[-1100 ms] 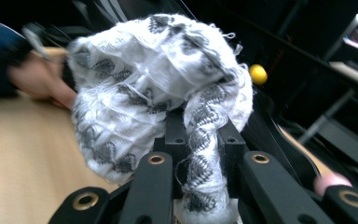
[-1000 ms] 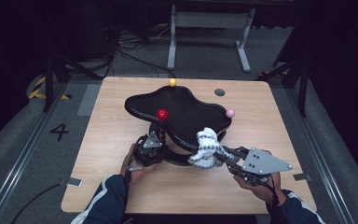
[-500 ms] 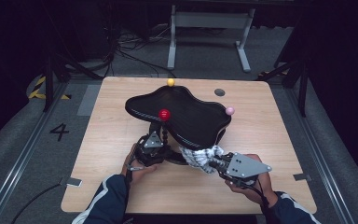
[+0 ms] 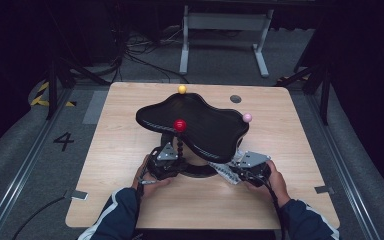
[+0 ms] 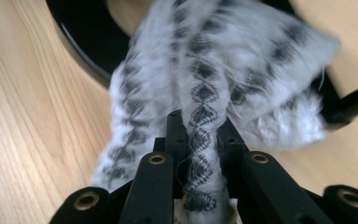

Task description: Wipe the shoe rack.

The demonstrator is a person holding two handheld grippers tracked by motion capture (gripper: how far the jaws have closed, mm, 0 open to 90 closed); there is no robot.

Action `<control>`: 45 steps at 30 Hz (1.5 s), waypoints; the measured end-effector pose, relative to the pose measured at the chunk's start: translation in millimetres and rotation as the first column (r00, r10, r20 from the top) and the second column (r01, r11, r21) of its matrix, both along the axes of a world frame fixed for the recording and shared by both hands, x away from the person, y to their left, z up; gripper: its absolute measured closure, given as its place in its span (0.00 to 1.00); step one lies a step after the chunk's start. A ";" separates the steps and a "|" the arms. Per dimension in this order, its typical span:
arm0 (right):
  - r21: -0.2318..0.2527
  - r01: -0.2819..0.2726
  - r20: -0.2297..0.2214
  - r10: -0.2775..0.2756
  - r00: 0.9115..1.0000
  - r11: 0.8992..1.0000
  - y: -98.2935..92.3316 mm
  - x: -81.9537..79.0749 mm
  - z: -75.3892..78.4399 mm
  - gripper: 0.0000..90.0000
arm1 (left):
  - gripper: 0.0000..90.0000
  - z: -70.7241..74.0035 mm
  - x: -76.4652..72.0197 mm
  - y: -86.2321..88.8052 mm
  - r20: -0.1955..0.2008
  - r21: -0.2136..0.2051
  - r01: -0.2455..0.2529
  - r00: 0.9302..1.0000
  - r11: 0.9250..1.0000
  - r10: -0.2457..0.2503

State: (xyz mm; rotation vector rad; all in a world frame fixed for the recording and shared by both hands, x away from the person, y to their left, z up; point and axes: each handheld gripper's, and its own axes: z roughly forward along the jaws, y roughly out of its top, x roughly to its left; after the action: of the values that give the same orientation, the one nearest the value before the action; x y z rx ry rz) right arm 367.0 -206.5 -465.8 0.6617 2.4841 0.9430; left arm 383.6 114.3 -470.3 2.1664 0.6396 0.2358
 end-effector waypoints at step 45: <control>0.020 -0.051 -0.021 0.051 0.998 0.998 33.8 -11.7 -4.9 0.86 | 0.82 -5.7 -17.1 -48.5 0.030 -0.045 0.087 0.996 0.995 -0.086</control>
State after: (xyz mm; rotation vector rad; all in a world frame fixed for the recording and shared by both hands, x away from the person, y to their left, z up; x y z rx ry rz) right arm 355.2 -172.7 -470.7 0.6202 2.5244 0.9855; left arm 366.5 65.8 -476.0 2.1374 0.5295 0.2025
